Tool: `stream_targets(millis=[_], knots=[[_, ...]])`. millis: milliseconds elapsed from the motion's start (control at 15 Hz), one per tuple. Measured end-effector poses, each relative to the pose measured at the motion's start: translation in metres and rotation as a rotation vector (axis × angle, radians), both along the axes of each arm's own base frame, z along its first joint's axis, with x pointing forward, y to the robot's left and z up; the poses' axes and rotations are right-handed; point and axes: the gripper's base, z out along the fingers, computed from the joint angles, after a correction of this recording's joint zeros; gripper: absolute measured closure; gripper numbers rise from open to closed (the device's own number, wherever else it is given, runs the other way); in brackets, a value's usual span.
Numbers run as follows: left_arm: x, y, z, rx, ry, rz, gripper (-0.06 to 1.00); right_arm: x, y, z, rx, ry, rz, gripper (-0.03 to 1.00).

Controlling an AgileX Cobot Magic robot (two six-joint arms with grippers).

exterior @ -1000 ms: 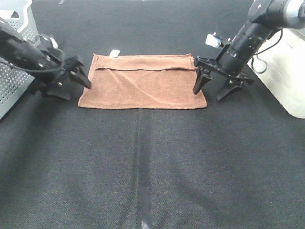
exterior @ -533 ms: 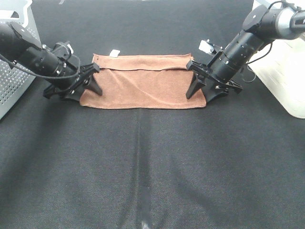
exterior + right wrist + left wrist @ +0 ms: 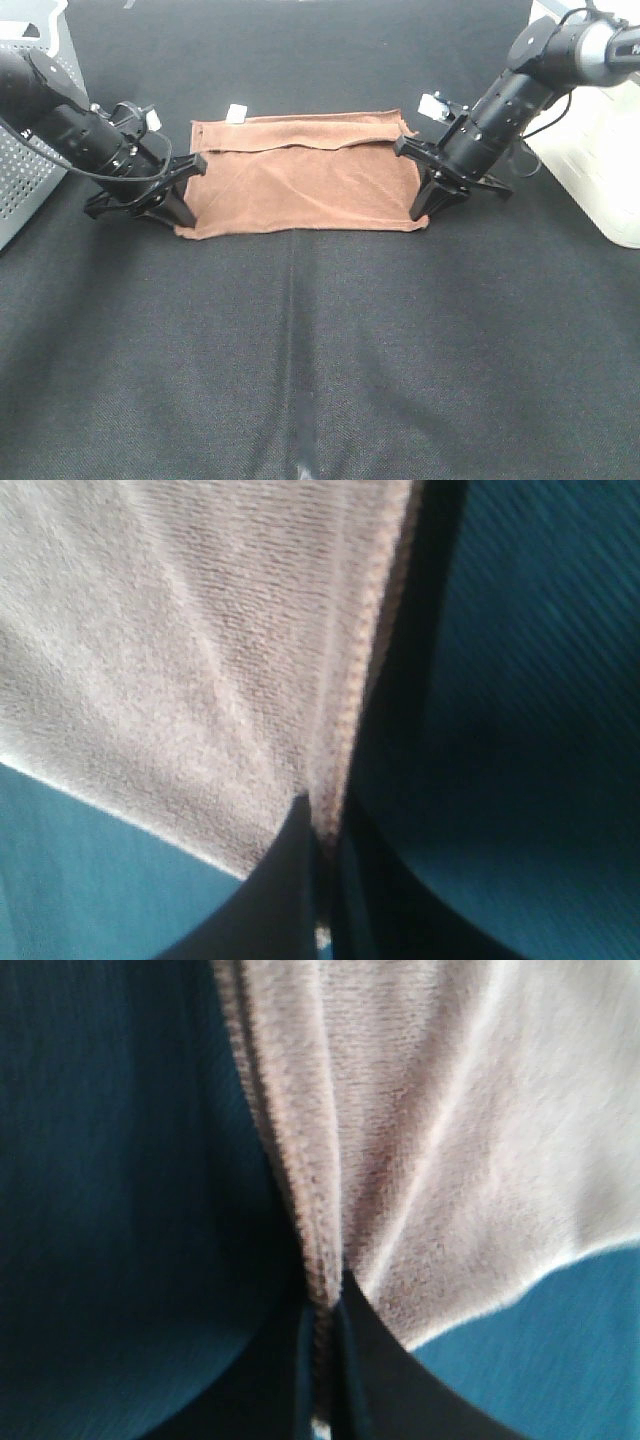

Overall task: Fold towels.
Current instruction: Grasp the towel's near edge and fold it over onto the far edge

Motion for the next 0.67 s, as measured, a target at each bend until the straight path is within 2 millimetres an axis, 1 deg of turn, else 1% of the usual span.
stream_targets(millis=[133, 200, 267, 467, 533, 600, 667], knots=[[-0.014, 0.003, 0.013, 0.014, 0.003, -0.009, 0.93, -0.012, -0.003, 0.016, -0.014, 0.004, -0.005, 0.97], [-0.026, 0.004, 0.016, 0.021, 0.016, -0.015, 0.93, -0.023, -0.004, 0.019, -0.02, 0.018, -0.011, 0.97], [-0.038, 0.006, 0.015, 0.029, 0.035, -0.018, 0.93, -0.034, -0.006, 0.02, -0.023, 0.029, -0.019, 0.97], [-0.075, 0.011, 0.005, 0.049, 0.117, -0.016, 0.93, -0.074, -0.008, 0.009, -0.008, 0.08, -0.038, 0.97], [-0.081, 0.012, 0.006, 0.053, 0.119, -0.011, 0.93, -0.087, -0.007, 0.004, -0.002, 0.09, -0.042, 0.97], [-0.084, 0.012, 0.007, 0.055, 0.121, -0.012, 0.93, -0.093, -0.007, 0.002, -0.001, 0.095, -0.04, 0.97], [-0.084, 0.012, 0.008, 0.055, 0.117, -0.013, 0.93, -0.094, -0.007, 0.003, 0.0, 0.089, -0.035, 0.97]])
